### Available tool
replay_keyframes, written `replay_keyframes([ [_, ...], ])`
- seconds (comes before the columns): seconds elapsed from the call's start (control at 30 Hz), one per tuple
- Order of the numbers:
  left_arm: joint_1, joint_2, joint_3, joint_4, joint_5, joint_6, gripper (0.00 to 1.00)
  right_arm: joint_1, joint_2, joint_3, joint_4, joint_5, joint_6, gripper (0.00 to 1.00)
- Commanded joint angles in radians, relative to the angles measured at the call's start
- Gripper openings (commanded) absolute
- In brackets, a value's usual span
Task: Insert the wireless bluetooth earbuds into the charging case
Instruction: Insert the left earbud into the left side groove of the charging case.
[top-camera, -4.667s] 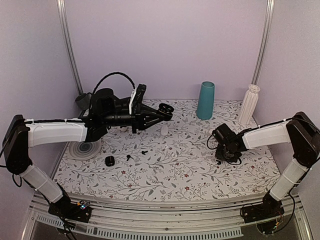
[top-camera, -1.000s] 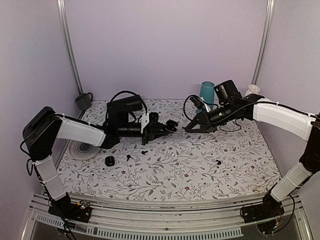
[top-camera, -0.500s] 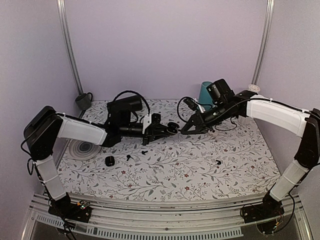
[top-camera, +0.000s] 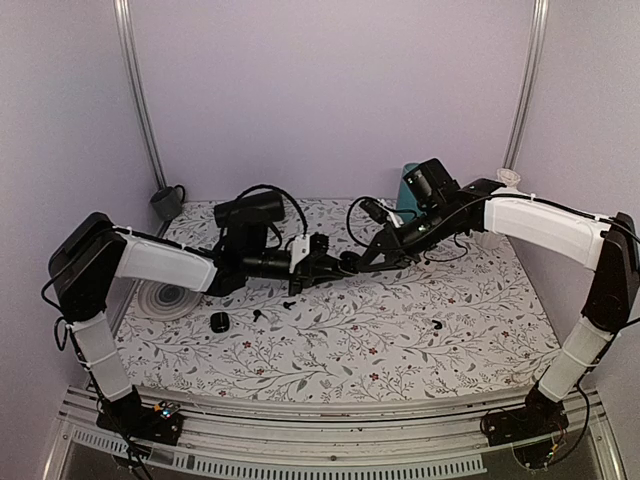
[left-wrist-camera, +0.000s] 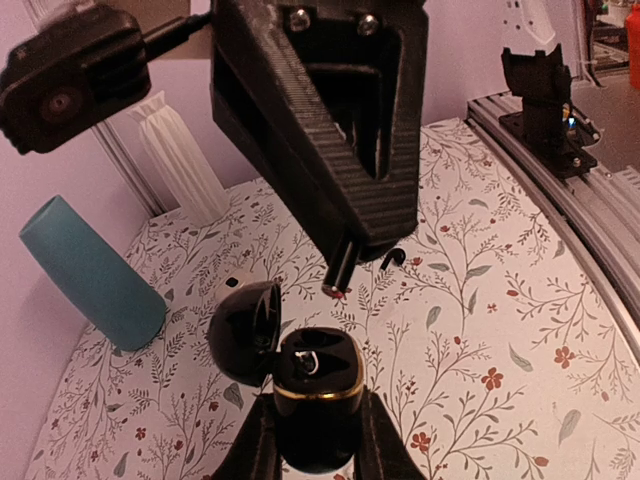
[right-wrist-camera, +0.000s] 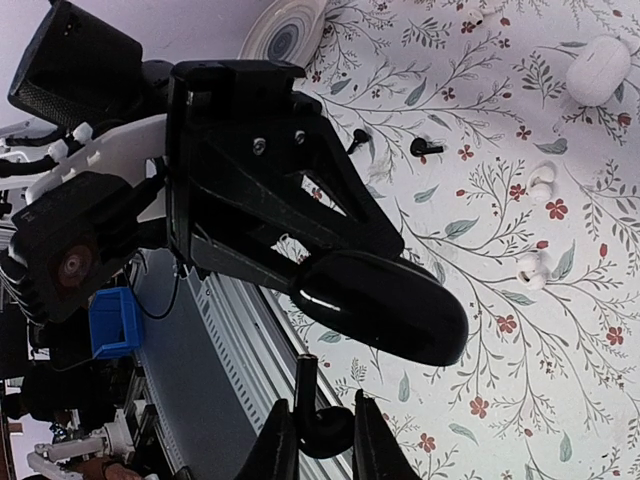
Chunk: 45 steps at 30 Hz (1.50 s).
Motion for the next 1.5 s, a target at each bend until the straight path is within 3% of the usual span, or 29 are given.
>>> replay_keyframes([
  [0.0,-0.02,0.016,0.028,-0.015,-0.011,0.017,0.0,0.011,0.028,0.039,-0.018,0.009,-0.011,0.15],
  [1.47,-0.054,0.017,0.017,-0.001,-0.015,0.01,0.0,0.02,0.052,0.019,-0.029,0.021,-0.001,0.14],
])
